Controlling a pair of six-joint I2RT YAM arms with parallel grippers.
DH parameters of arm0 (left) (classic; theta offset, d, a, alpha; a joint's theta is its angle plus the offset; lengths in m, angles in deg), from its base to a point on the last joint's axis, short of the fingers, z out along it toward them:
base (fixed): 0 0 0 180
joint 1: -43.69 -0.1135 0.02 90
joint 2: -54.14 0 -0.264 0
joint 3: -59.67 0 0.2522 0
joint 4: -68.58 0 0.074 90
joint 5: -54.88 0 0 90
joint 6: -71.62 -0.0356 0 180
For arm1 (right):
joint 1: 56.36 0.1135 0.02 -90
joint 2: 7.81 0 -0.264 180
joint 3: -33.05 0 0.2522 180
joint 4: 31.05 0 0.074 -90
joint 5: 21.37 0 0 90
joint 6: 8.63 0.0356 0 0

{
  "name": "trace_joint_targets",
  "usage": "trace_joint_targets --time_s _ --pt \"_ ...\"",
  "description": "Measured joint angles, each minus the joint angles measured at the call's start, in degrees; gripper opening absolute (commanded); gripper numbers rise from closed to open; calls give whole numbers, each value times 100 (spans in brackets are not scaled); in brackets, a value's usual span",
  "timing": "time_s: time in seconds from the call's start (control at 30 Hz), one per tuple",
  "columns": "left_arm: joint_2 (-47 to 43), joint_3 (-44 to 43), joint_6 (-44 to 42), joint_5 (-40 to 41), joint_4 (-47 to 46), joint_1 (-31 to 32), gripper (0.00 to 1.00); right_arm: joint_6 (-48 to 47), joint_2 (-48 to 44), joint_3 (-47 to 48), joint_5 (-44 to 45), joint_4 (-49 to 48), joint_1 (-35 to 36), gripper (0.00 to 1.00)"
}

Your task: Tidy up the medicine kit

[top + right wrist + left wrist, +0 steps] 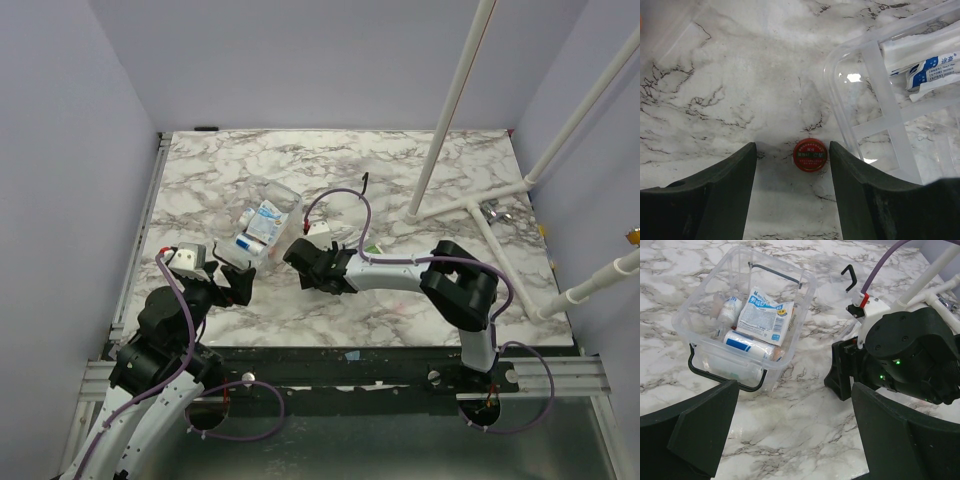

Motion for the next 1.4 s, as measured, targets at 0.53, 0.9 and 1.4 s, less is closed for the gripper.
trace_joint_targets --time_s 0.53,0.9,1.4 --pt "0 0 0 0 0 0 98 -15 2 0 85 24 -2 45" --pt "0 0 0 -2 -2 -22 98 -13 2 -2 118 52 -2 23" --pt "2 0 0 -2 -2 -26 98 -125 -542 -15 120 195 -11 18"
